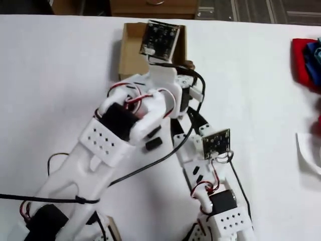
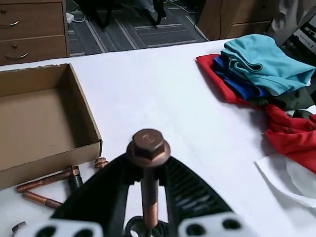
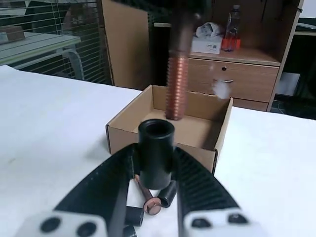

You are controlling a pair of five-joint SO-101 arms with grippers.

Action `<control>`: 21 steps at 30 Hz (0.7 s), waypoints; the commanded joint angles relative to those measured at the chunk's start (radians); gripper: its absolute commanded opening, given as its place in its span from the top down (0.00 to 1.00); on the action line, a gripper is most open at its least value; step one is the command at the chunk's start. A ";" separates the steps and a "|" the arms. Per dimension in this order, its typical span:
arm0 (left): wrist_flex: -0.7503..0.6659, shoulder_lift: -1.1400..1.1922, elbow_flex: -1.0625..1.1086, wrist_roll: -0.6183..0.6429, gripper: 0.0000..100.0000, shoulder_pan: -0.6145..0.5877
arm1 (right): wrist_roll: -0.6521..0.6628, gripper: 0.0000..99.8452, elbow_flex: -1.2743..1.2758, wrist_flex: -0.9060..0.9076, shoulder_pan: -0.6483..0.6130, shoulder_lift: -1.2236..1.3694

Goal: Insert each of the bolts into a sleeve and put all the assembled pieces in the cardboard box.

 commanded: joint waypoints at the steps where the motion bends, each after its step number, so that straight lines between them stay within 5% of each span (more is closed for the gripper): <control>1: 0.031 -0.051 -0.013 0.017 0.97 -0.015 | -0.009 0.98 0.011 -0.022 0.042 -0.002; 12: 0.023 -0.049 0.004 0.017 0.97 -0.014 | -0.012 0.98 0.011 -0.022 0.039 -0.002; 21: -0.149 -0.040 0.087 -0.061 0.97 -0.015 | -0.012 0.98 0.011 -0.022 0.039 -0.004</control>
